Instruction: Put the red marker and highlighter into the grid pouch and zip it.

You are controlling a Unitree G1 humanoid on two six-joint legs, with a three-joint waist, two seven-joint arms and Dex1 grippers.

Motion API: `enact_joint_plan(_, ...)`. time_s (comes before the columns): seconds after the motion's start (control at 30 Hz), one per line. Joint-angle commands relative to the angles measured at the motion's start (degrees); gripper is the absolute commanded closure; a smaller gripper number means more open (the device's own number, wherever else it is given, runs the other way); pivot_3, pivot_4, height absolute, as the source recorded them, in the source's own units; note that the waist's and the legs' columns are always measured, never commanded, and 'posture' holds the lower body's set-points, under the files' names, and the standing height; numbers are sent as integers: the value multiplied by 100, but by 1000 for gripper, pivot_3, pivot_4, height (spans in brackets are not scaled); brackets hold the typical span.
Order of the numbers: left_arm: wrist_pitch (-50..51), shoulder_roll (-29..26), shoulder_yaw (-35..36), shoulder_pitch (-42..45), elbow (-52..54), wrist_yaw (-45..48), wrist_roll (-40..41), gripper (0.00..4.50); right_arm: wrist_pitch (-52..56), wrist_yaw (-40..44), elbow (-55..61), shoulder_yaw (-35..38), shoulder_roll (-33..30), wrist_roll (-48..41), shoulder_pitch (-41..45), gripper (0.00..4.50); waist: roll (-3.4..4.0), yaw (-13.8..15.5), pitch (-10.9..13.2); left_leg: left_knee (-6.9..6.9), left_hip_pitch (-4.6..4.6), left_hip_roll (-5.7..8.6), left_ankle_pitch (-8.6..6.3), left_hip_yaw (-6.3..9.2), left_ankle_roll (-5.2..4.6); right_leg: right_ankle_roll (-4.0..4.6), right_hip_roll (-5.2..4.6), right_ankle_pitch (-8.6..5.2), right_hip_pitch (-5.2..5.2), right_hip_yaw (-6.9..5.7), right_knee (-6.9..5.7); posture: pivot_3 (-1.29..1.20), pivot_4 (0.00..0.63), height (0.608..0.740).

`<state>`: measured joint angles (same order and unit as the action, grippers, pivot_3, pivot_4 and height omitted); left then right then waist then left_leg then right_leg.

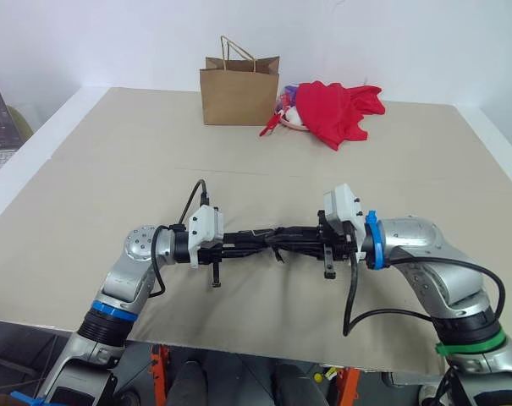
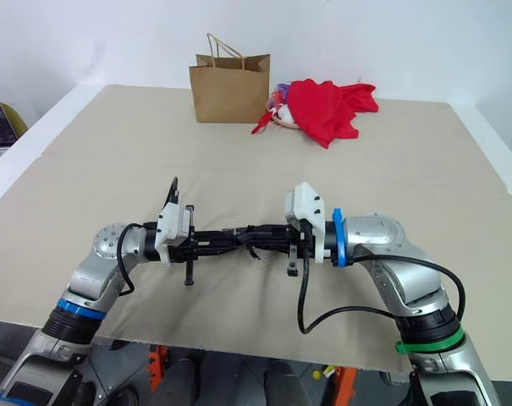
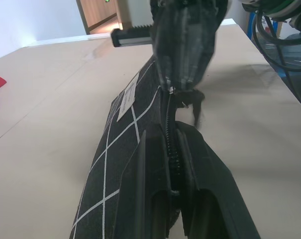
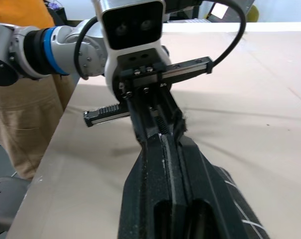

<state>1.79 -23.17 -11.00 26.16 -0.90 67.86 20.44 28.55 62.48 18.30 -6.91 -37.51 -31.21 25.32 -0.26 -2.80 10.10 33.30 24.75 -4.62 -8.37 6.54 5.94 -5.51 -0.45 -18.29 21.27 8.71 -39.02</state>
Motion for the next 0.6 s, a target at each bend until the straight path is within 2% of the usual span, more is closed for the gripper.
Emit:
enact_joint_plan(0.03, -32, -40, 96, 25, 177, -6, 71, 4500, -29, 126, 473, 454, -165, -381, -154, 4429, 0, 0, 0, 0, 0, 0, 0, 0, 0, 0, 0, 0, 0, 0, 0, 0, 150, 740)
enact_joint_plan(0.17, -78, -127, 113, 41, 120, 70, 43, 4500, 101, 177, 702, 954, -454, -698, -468, 4429, 0, 10, 0, -1, 2, 0, 0, 0, 0, -2, 0, -1, 0, 0, 0, 0, 150, 740)
enact_joint_plan(0.37, -205, -240, 144, 97, -77, 217, 13, 4500, 174, 347, 643, 1873, -1227, -764, -1254, 4429, -1, 1, 0, 2, 0, 0, 0, 0, -1, -1, 0, -1, -1, 0, 0, 0, 150, 740)
enact_joint_plan(0.6, -459, -493, 286, 199, -472, 450, -10, 4500, 304, 176, 721, 2943, -1547, -827, -2303, 4429, -1, 2, 0, 2, 0, 1, 0, 0, -1, -1, 0, -2, -2, 0, 0, 0, 150, 740)
